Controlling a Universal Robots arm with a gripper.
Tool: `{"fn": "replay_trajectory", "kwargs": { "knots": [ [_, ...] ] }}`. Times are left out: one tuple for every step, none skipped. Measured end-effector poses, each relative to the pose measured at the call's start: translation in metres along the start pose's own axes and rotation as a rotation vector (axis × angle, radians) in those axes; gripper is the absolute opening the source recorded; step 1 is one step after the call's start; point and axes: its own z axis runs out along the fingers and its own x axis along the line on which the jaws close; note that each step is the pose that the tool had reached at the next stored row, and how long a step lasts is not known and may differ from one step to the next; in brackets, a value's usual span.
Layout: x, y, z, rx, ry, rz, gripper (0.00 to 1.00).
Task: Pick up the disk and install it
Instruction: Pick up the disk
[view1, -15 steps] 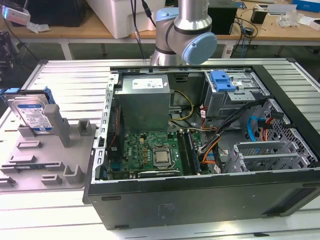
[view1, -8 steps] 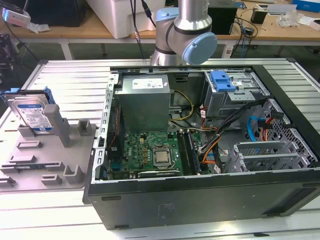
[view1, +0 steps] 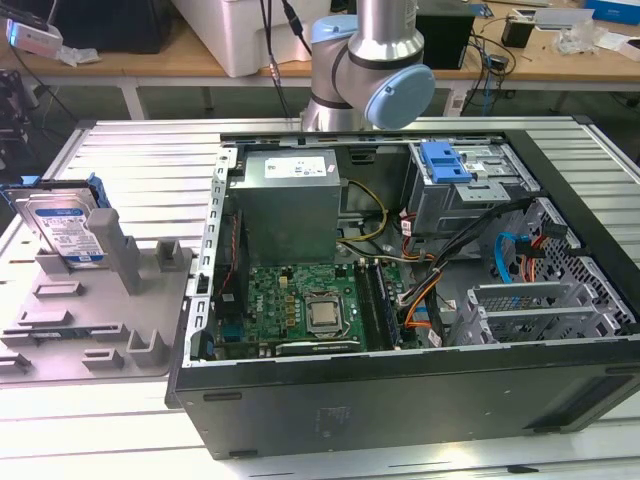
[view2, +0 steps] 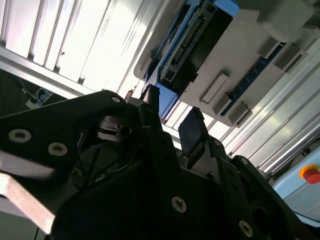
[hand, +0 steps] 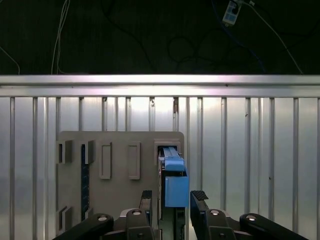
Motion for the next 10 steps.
{"fn": "replay_trajectory", "kwargs": {
  "knots": [
    [0.0, -0.0001, 0.0, 0.0001, -0.0001, 0.0, 0.44],
    [0.0, -0.0001, 0.0, 0.0001, 0.0, 0.0, 0.44],
    [0.0, -0.0001, 0.0, 0.0001, 0.0, 0.0, 0.44],
    [0.0, -0.0001, 0.0001, 0.0001, 0.0, 0.0, 0.44],
    [0.0, -0.0001, 0.0001, 0.0001, 0.0, 0.0, 0.44],
    [0.0, -0.0002, 0.0, 0.0, 0.0, 0.0, 0.44],
    [0.0, -0.0002, 0.0001, 0.0001, 0.0, 0.0, 0.44],
    [0.0, -0.0002, 0.0001, 0.0, 0.0, 0.0, 0.44],
    [0.0, -0.0002, 0.0001, 0.0, 0.0, 0.0, 0.44],
    [0.0, -0.0002, 0.0001, 0.0, 0.0, 0.0, 0.44]
  ]
}}
